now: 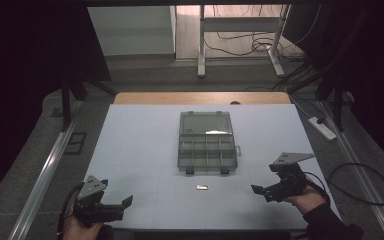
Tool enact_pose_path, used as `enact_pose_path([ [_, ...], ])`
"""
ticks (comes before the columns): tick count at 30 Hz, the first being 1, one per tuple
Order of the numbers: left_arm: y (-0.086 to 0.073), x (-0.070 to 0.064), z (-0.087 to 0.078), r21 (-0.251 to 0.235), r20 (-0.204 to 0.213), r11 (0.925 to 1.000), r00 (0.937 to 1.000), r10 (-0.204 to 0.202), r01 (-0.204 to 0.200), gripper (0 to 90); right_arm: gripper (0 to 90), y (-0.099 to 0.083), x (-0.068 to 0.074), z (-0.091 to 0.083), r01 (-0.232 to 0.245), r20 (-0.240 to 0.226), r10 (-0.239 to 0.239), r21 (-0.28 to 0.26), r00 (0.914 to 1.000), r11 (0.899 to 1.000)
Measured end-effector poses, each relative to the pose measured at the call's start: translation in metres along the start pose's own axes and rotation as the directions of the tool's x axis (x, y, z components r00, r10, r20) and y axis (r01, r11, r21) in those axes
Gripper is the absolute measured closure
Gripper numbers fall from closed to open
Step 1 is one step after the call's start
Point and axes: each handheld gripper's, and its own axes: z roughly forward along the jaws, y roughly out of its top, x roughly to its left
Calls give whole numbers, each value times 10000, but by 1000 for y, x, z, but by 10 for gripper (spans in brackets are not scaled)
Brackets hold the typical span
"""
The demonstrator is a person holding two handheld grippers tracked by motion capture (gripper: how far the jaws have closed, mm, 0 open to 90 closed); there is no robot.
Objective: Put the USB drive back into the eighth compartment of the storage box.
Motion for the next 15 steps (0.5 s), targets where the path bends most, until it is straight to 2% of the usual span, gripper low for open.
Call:
enact_pose_path([
  [5,0,0,0,5,11,10000,10000,13,-13,14,0,3,3,4,96,-88,-96,73,9999,9999],
  [15,0,0,0,14,40,10000,10000,19,-19,13,0,10,9,14,278,-214,-280,-114,9994,9995],
])
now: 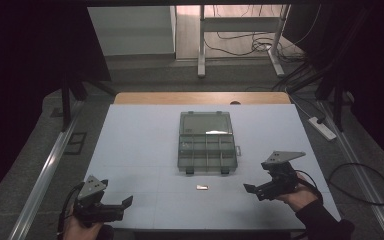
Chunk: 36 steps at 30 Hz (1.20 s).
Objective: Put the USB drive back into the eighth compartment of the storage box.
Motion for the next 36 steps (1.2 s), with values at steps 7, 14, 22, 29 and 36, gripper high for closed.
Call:
enact_pose_path([
  [7,0,0,0,-2,12,10000,10000,-2,2,13,0,5,3,7,238,-205,-233,292,9995,9993],
  [14,0,0,0,-3,37,10000,10000,-2,2,12,0,12,9,16,378,-515,-351,525,9981,9979],
  [22,0,0,0,-3,55,10000,10000,19,-19,9,0,18,13,24,563,-601,-533,504,9968,9971],
  [29,0,0,0,11,58,10000,10000,61,-61,8,0,21,15,30,654,-671,-609,668,9959,9956],
  [36,0,0,0,13,57,10000,10000,60,-60,7,0,25,19,37,712,-849,-643,808,9943,9942],
])
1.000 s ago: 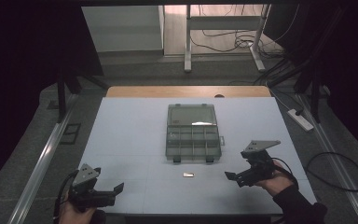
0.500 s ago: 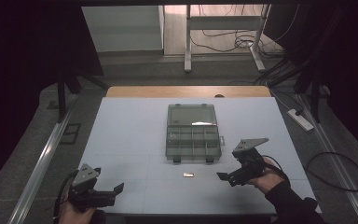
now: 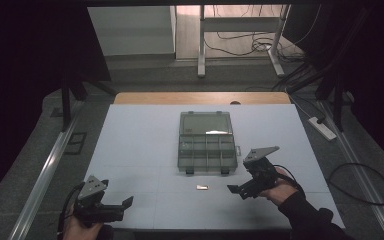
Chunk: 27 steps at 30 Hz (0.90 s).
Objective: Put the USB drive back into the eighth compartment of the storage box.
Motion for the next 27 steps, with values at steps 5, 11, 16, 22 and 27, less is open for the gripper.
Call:
enact_pose_path([
  [5,0,0,0,0,-2,10000,10000,-7,7,7,0,3,2,4,3,-118,-2,77,9999,10000],
  [11,0,0,0,7,2,10000,10000,-25,25,7,0,6,5,10,92,-160,-89,205,9998,9997],
  [16,0,0,0,6,12,10000,10000,-36,36,7,0,10,8,14,94,-139,-89,346,9999,9994],
  [22,0,1,0,-2,33,10000,10000,-47,47,6,0,16,11,19,28,-197,-18,529,9998,9986],
  [27,0,1,0,-17,47,10000,10000,-52,52,5,0,19,14,22,240,-274,-223,639,9994,9977],
])
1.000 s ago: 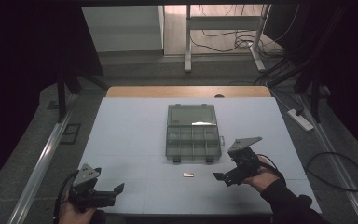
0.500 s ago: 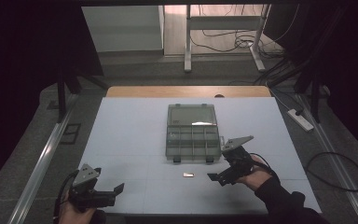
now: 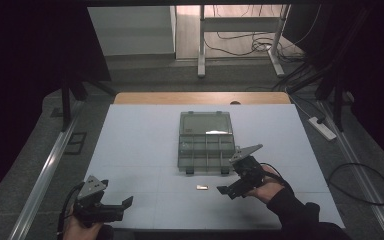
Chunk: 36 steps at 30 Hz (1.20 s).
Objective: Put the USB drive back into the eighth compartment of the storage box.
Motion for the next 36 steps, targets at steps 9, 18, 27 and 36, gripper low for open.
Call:
enact_pose_path([
  [9,0,0,0,-24,44,10000,10000,2,-2,5,0,7,4,10,258,-45,-257,238,9997,9994],
  [18,0,0,0,-32,62,10000,10000,22,-22,5,0,11,8,19,406,-41,-404,516,9992,9978],
  [27,0,0,0,-33,66,10000,10000,74,-74,4,0,17,11,28,568,-170,-557,685,9983,9960],
  [36,0,0,0,-23,85,9999,9999,104,-104,0,0,20,16,40,886,-216,-868,1048,9960,9905],
])
